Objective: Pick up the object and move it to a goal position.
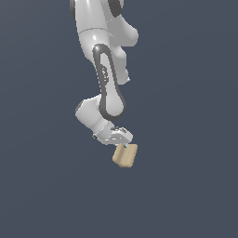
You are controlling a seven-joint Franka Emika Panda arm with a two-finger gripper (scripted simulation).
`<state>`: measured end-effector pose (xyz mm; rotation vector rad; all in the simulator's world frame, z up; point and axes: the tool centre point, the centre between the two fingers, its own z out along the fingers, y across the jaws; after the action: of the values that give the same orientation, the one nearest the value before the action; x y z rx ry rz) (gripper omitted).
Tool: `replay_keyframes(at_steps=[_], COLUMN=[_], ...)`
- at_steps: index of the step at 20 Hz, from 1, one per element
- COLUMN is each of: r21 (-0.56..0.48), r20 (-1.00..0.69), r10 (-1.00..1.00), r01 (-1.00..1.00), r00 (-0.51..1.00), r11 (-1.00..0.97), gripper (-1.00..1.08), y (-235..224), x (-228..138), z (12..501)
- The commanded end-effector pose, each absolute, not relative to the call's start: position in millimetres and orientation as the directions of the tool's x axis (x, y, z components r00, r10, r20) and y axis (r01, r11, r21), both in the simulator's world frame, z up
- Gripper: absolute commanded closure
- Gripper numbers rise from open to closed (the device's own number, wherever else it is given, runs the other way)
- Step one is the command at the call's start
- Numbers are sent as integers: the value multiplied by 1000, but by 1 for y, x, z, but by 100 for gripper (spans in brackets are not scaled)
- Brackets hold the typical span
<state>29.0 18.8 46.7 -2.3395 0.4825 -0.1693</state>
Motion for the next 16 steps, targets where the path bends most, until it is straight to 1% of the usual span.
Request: replay_keyframes(at_steps=[1, 8, 16], r21=[-688, -686, -683], r20=[-16, -18, -20], r10=[-390, -390, -390], r01=[-294, -295, -297], r00=[921, 921, 921], r11=[-663, -665, -667], gripper=[108, 108, 108], y=[13, -21, -88], x=[30, 37, 51], z=[50, 69, 107])
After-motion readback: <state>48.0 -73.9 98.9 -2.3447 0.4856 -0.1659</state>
